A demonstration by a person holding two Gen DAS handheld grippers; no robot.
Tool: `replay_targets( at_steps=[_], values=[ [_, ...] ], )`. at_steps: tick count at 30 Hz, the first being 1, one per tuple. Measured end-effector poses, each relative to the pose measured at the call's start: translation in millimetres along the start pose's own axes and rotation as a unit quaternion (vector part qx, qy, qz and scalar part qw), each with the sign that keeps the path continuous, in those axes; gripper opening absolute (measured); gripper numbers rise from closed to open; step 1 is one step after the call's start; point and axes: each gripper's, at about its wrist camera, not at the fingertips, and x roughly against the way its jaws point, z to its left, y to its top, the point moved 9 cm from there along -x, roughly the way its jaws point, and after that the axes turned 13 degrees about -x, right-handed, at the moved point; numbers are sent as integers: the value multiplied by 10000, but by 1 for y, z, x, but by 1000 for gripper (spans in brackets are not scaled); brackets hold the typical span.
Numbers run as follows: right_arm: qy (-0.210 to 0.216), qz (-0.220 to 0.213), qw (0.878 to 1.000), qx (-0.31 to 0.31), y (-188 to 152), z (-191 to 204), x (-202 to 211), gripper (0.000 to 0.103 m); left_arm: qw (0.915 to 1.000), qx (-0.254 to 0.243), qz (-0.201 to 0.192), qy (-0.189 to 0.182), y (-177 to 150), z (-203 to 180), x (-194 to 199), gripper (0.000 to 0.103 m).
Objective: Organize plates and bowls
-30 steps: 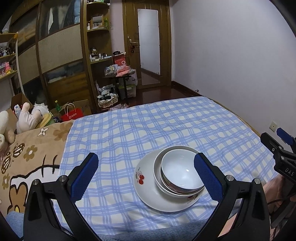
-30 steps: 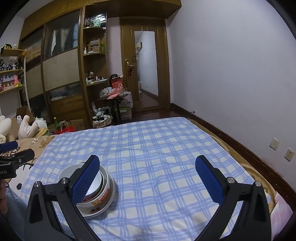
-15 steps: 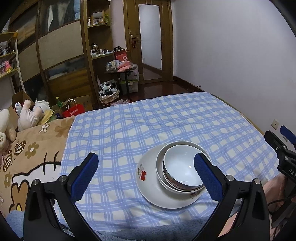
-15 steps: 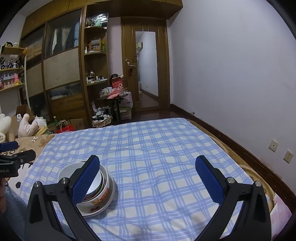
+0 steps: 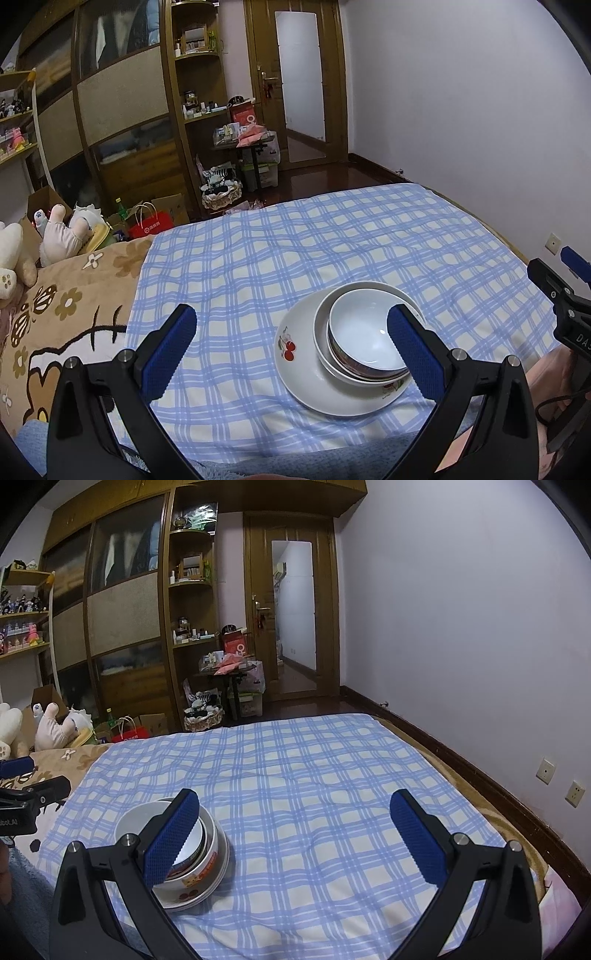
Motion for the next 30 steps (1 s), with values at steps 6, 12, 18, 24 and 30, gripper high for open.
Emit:
replay_targets(
  at_steps=[6,12,18,24,30],
  values=[
    [1,4,10000,7,0,-1,0,103,10000,5,-26,18,0,2,1,101],
    [4,26,10000,13,-1,-2,-1,103,10000,5,-24,22,0,2,1,101],
    [19,34,10000,15,-1,-1,-1,103,10000,0,-26,15,0,1,1,101],
    [1,54,10000,19,-2,-3,-1,103,10000,2,-21,16,0,1,1,101],
    [-6,81,10000,22,-5,-5,-3,103,10000,24,5,20,-1,3,2,101]
  ],
)
